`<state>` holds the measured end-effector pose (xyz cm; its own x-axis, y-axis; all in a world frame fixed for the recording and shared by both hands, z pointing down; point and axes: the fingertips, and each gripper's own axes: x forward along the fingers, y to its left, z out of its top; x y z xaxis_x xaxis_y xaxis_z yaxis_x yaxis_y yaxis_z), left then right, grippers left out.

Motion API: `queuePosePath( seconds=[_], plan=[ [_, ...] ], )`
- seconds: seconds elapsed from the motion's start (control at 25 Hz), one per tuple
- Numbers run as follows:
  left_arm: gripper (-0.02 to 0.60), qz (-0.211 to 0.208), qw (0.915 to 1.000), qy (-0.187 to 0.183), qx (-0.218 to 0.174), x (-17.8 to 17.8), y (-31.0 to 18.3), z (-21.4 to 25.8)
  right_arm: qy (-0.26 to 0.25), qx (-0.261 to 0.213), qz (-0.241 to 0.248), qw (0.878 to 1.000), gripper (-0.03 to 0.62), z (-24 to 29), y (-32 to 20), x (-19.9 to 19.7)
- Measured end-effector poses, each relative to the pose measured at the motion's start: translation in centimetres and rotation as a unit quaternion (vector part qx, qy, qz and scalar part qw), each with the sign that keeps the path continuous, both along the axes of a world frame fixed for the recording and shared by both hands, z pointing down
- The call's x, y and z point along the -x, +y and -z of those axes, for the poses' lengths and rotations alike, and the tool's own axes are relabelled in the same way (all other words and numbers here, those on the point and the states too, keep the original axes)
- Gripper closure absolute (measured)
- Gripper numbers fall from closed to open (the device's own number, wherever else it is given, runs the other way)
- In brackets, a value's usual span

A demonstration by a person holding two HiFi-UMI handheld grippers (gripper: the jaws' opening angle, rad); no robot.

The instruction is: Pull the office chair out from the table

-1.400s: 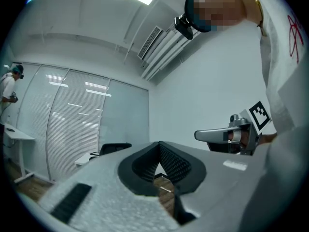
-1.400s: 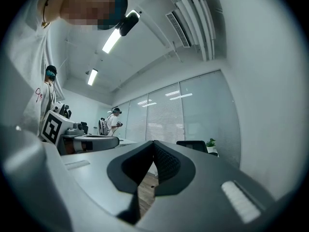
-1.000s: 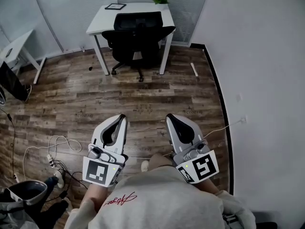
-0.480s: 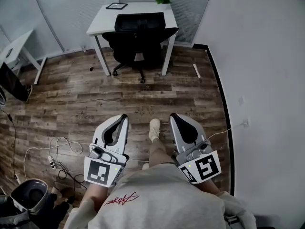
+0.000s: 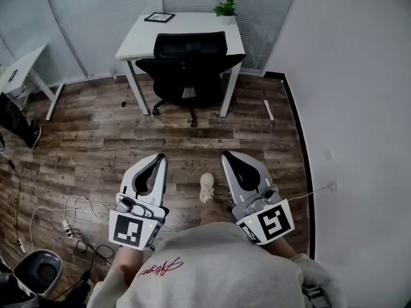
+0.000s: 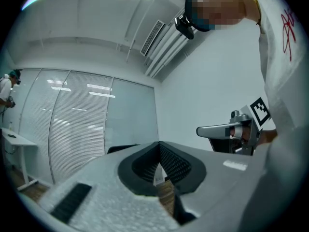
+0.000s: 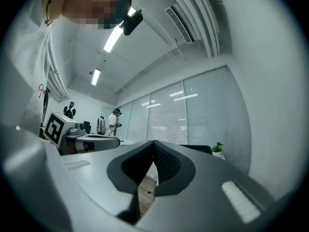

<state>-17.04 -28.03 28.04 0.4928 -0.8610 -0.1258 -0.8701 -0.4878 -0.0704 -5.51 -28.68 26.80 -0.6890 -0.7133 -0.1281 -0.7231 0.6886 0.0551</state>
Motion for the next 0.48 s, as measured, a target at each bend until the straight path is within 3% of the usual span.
queuePosePath(
  seconds=[0.48],
  plan=[
    [0.581,0.007,0.9996,0.028,-0.006,-2.5,-17.1,2.0,-0.001,0.011,-0.005,1.0,0.592,1.0,-17.1,-2.7]
  ],
)
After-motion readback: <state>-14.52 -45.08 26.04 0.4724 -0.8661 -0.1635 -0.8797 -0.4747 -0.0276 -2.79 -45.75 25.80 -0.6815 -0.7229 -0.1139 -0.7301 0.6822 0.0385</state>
